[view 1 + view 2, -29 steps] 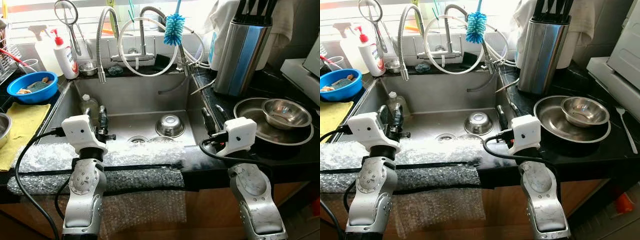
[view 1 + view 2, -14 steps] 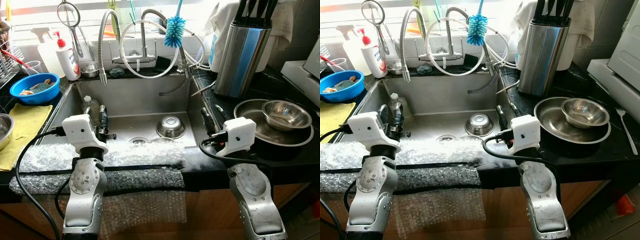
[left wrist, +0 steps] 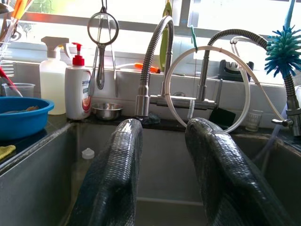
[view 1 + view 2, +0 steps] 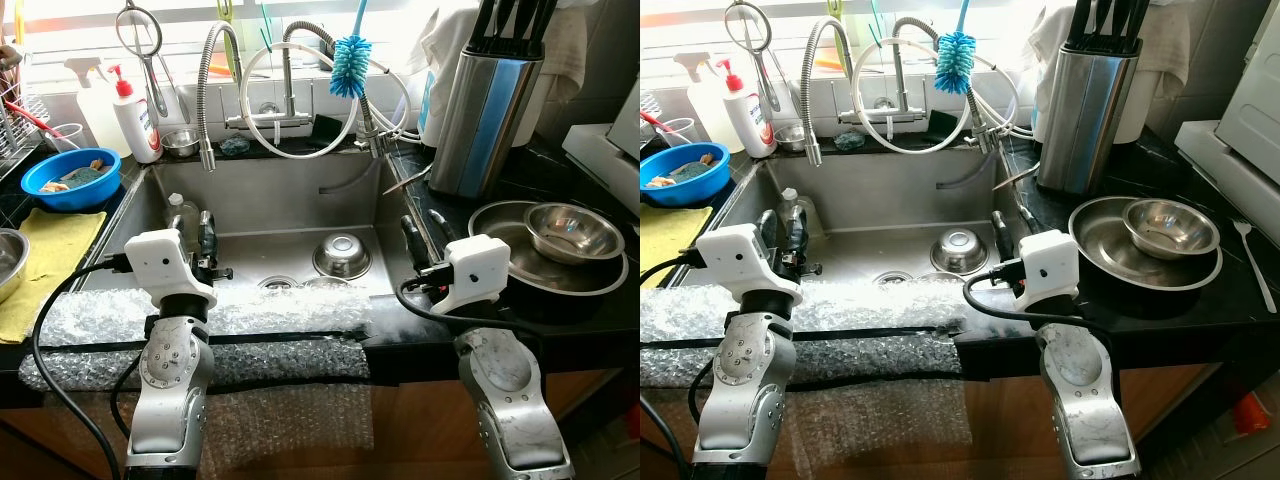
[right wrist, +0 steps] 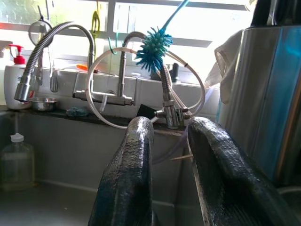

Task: Kitchen organization

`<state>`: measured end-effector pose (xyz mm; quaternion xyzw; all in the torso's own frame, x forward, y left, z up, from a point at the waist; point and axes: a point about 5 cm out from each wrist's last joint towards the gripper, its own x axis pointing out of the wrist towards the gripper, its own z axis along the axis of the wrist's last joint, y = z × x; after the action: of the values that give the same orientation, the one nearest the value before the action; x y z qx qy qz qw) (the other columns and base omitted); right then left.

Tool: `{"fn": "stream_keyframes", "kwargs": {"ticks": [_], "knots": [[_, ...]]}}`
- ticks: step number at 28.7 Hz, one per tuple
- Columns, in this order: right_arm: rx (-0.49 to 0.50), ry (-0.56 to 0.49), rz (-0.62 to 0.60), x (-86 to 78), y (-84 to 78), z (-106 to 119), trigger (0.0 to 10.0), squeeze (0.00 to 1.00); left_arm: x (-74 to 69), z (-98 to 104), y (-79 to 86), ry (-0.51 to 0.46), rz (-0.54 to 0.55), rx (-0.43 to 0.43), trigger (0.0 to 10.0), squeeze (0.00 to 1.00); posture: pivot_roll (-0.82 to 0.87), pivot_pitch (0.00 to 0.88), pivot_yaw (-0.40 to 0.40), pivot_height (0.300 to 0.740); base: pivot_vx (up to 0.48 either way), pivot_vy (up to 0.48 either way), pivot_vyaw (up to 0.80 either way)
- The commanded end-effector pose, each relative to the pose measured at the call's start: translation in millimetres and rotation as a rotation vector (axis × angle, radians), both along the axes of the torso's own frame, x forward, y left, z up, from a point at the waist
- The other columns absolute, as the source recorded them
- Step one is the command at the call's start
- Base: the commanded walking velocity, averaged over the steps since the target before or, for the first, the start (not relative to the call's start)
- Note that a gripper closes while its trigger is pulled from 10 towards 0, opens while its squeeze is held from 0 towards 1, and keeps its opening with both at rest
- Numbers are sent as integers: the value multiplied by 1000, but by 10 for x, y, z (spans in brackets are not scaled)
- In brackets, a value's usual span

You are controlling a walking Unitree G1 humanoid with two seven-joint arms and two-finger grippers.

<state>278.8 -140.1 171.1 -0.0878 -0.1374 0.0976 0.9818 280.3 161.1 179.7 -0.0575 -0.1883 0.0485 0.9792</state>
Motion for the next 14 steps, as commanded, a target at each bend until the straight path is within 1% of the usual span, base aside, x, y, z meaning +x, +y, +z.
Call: {"fn": "stream_keyframes", "kwargs": {"ticks": [1, 2, 3, 6, 9, 11, 13, 14], "knots": [[8, -1, -51, 59, -72, 93, 10000, 0, 24, 5, -34, 0, -14, 23, 10000, 0, -145, 0, 63, 740, 0, 0, 0], [29, -2, -82, 93, -126, 148, 10000, 0, 25, -2, -44, 6, -22, 25, 10000, 0, -145, 0, 63, 740, 0, 0, 0], [29, -2, -82, 93, -126, 148, 10000, 0, 25, -2, -44, 6, -22, 25, 10000, 0, -145, 0, 63, 740, 0, 0, 0], [53, -7, -126, 161, -226, 263, 10000, 0, 28, -11, -61, 13, -35, 27, 10000, 0, -144, 0, 65, 740, 0, 0, 0], [53, -7, -138, 193, -261, 322, 10000, 0, 30, -12, -61, 14, -37, 27, 10000, 0, -146, 0, 67, 740, 0, 0, 0], [9, 42, -200, 280, -362, 381, 10000, 0, 38, -21, -69, 23, -47, 30, 10000, 0, -146, 0, 68, 740, 0, 0, 0], [-5, 77, -234, 317, -421, 384, 10000, 0, 43, -23, -74, 24, -50, 30, 10000, 0, -145, 0, 67, 740, 0, 0, 0], [5, 112, -261, 348, -483, 375, 10000, 0, 47, -32, -83, 30, -59, 32, 10000, 0, -144, 0, 66, 740, 0, 0, 0]]}}
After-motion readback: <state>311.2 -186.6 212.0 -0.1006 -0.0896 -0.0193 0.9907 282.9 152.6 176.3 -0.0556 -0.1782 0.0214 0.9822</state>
